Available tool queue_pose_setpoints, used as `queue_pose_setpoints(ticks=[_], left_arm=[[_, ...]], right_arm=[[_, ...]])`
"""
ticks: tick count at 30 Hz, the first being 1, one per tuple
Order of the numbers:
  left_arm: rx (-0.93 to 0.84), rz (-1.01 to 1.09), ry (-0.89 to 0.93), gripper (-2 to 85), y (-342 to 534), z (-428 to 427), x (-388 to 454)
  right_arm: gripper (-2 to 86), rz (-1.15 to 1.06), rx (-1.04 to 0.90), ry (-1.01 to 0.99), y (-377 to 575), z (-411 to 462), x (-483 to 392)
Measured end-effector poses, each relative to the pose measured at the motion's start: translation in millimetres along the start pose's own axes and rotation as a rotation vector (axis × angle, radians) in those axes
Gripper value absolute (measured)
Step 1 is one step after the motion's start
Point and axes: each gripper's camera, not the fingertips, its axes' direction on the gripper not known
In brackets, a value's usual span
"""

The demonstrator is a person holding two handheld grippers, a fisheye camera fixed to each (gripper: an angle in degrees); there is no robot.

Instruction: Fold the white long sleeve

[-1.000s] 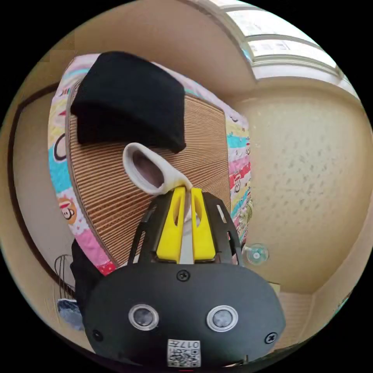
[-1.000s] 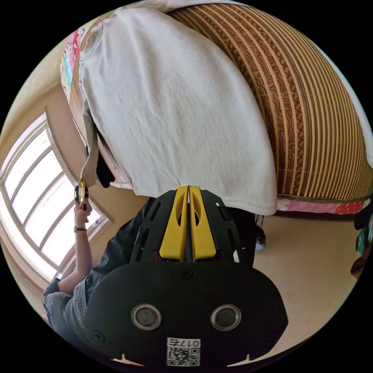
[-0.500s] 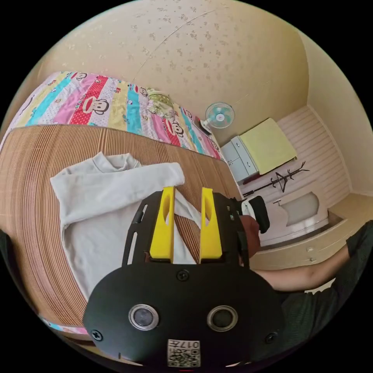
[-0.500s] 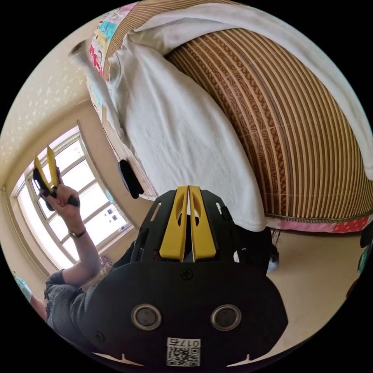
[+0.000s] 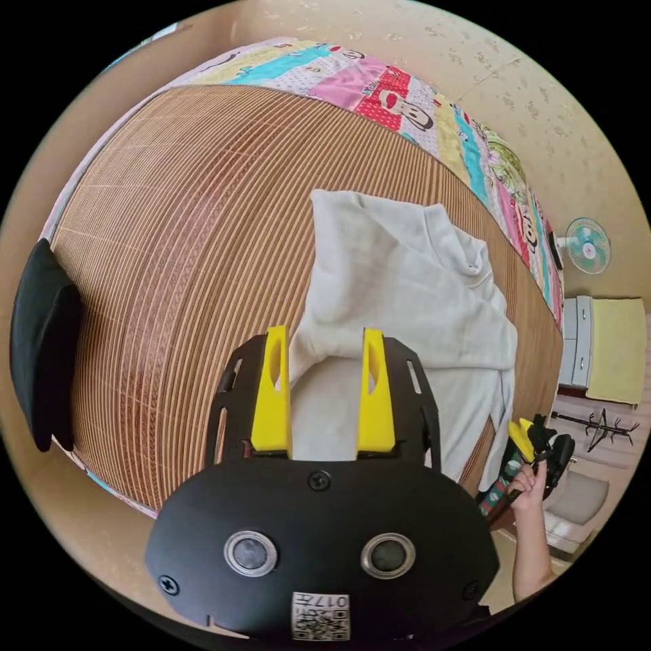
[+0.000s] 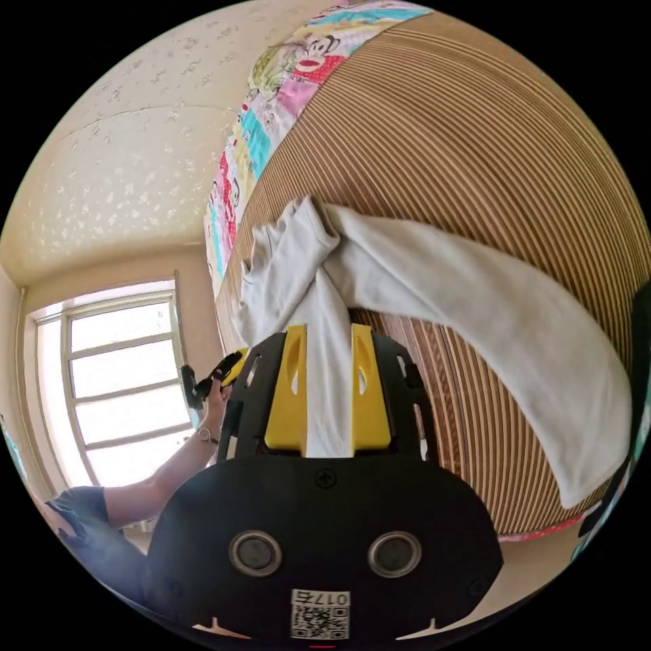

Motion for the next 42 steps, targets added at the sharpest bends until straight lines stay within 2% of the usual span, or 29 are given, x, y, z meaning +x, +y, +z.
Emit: queue_pose_setpoints(ticks=[4,8,12,14,18,21,24,26,28,29,31,33,36,38,41,42], left_arm=[[0.019,-0.010,0.021,11.7,2,16,-12],[0.038,-0.014,0.320,6.4,1,4,-69],[0.076,-0.074,0.655,5.2,-9,9,-154],[0.048,-0.110,0.726,5.2,-15,27,-183],[0.037,-0.228,0.567,3.5,-18,42,-223],[0.077,-0.346,0.493,4.2,-3,32,-249],[0.043,-0.260,0.458,4.8,17,22,-245],[-0.006,-0.168,0.408,4.8,35,17,-229],[-0.064,-0.077,0.369,4.8,60,15,-208],[-0.100,-0.027,0.357,4.8,79,17,-193],[-0.153,0.039,0.363,4.7,108,23,-170],[-0.224,0.115,0.376,4.6,142,37,-138],[-0.284,0.172,0.399,4.4,172,57,-104],[-0.326,0.196,0.421,4.2,183,71,-83],[-0.373,0.322,0.450,4.2,192,81,-36],[-0.380,0.402,0.454,4.2,195,80,-12]], right_arm=[[11.6,-0.004,0.061,0.086,-43,38,-22],[7.4,0.016,-0.020,0.143,-58,75,-28],[4.4,-0.005,0.035,-0.169,-34,73,-36],[4.2,0.039,0.050,-0.208,-19,75,-33],[4.6,0.062,-0.087,0.032,1,112,-13],[6.3,0.133,-0.036,-0.053,23,99,7],[7.5,0.203,0.030,-0.065,59,66,23],[8.0,0.204,0.066,0.090,84,37,25],[8.9,0.141,0.062,0.387,109,3,24],[9.2,0.124,0.051,0.470,114,-2,25],[11.3,0.058,-0.024,0.756,125,-13,36],[13.1,0.029,-0.114,0.846,123,-11,51],[14.0,-0.056,-0.324,0.903,105,17,70],[13.2,-0.051,-0.391,0.912,89,22,74],[4.9,0.005,-0.486,0.823,67,9,82],[4.2,-0.020,-0.493,0.722,63,-4,81]])
